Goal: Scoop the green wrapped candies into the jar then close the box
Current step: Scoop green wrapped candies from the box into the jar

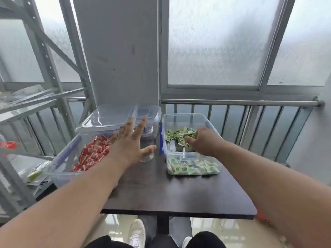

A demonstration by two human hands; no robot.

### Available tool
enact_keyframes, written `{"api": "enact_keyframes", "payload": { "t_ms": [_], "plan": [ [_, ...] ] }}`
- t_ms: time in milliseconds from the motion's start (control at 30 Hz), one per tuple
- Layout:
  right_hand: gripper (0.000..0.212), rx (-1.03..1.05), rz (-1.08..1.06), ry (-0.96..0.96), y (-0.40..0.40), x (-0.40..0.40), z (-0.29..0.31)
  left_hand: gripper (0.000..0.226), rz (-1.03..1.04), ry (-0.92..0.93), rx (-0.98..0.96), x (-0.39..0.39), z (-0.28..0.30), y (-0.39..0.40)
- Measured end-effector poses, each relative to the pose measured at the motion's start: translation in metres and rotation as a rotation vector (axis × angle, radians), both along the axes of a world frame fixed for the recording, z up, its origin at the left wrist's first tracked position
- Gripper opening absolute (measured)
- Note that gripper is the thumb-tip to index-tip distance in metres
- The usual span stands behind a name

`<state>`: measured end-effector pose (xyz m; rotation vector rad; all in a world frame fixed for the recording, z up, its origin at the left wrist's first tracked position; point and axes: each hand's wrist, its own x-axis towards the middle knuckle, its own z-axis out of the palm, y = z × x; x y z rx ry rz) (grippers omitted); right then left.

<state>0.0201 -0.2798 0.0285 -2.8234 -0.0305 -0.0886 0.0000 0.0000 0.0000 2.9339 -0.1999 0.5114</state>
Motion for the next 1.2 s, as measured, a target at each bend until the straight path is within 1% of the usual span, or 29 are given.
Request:
{"api": "enact_keyframes", "payload": {
  "t_ms": [67, 100, 133, 200, 233, 267, 300, 333, 367, 400, 433, 467, 533, 600, 667, 767, 800, 833, 933, 967, 1033, 1100, 1200],
  "plan": [
    [0.075, -0.105, -0.008, 0.159, 0.004, 0.013, 0.0, 0.117, 0.05, 0.029, -0.064, 0.019, -0.001, 0.006],
    [0.081, -0.117, 0.004, 0.243, 0.007, 0.019, -0.001, 0.12, 0.067, 0.044, -0.098, 0.03, -0.003, 0.01],
    [0.089, -0.119, -0.001, 0.353, 0.011, 0.021, -0.001, 0.122, 0.075, 0.072, -0.167, 0.04, -0.005, 0.015],
    [0.104, -0.083, -0.032, 0.538, 0.017, 0.037, -0.007, 0.12, 0.079, 0.071, -0.282, 0.058, -0.009, 0.016],
    [0.103, -0.046, -0.049, 0.619, 0.018, 0.044, -0.01, 0.117, 0.079, 0.06, -0.323, 0.065, -0.01, 0.017],
    [0.09, 0.005, -0.069, 0.713, 0.02, 0.05, -0.013, 0.115, 0.082, 0.056, -0.339, 0.071, -0.009, 0.016],
    [0.066, 0.047, -0.071, 0.77, 0.021, 0.057, -0.018, 0.113, 0.089, 0.062, -0.364, 0.075, -0.009, 0.016],
    [0.041, -0.007, -0.036, 0.777, 0.021, 0.061, -0.022, 0.111, 0.096, 0.071, -0.396, 0.078, -0.01, 0.015],
    [0.025, -0.071, -0.048, 0.718, 0.021, 0.065, -0.024, 0.11, 0.096, 0.069, -0.426, 0.08, -0.011, 0.014],
    [0.02, -0.181, -0.048, 0.648, 0.02, 0.068, -0.026, 0.109, 0.086, 0.06, -0.453, 0.08, -0.013, 0.014],
    [0.024, -0.27, -0.027, 0.56, 0.019, 0.064, -0.025, 0.108, 0.068, 0.046, -0.48, 0.079, -0.014, 0.014],
    [0.032, -0.308, -0.006, 0.496, 0.016, 0.064, -0.026, 0.105, 0.044, 0.04, -0.515, 0.078, -0.015, 0.014],
    [0.042, -0.349, -0.024, 0.431, 0.012, 0.065, -0.026, 0.098, -0.018, 0.053, -0.601, 0.073, -0.015, 0.016],
    [0.041, -0.288, -0.069, 0.404, 0.009, 0.063, -0.023, 0.092, -0.082, 0.096, -0.669, 0.068, -0.014, 0.018],
    [0.034, -0.146, -0.109, 0.404, 0.003, 0.065, -0.024, 0.09, -0.126, 0.125, -0.742, 0.063, -0.013, 0.021],
    [0.01, 0.199, -0.162, 0.381, -0.003, 0.072, -0.033, 0.088, -0.169, 0.136, -0.906, 0.058, -0.009, 0.026],
    [0.008, 0.274, -0.175, 0.35, -0.004, 0.072, -0.033, 0.088, -0.178, 0.138, -0.939, 0.057, -0.008, 0.027],
    [0.011, 0.318, -0.188, 0.314, -0.005, 0.072, -0.031, 0.09, -0.184, 0.141, -0.956, 0.056, -0.008, 0.029],
    [0.042, 0.314, -0.198, 0.189, -0.006, 0.063, -0.022, 0.103, -0.192, 0.138, -0.915, 0.056, -0.009, 0.03],
    [0.048, 0.349, -0.197, 0.145, -0.006, 0.059, -0.019, 0.108, -0.2, 0.134, -0.88, 0.055, -0.009, 0.029],
    [0.05, 0.42, -0.173, 0.14, -0.011, 0.055, -0.018, 0.115, -0.222, 0.136, -0.817, 0.053, -0.007, 0.027],
    [0.051, 0.537, -0.154, 0.151, -0.018, 0.054, -0.019, 0.117, -0.235, 0.137, -0.778, 0.052, -0.007, 0.026],
    [0.045, 0.669, -0.134, 0.232, -0.032, 0.057, -0.015, 0.109, -0.256, 0.156, -0.739, 0.052, -0.009, 0.026]
  ]
}}
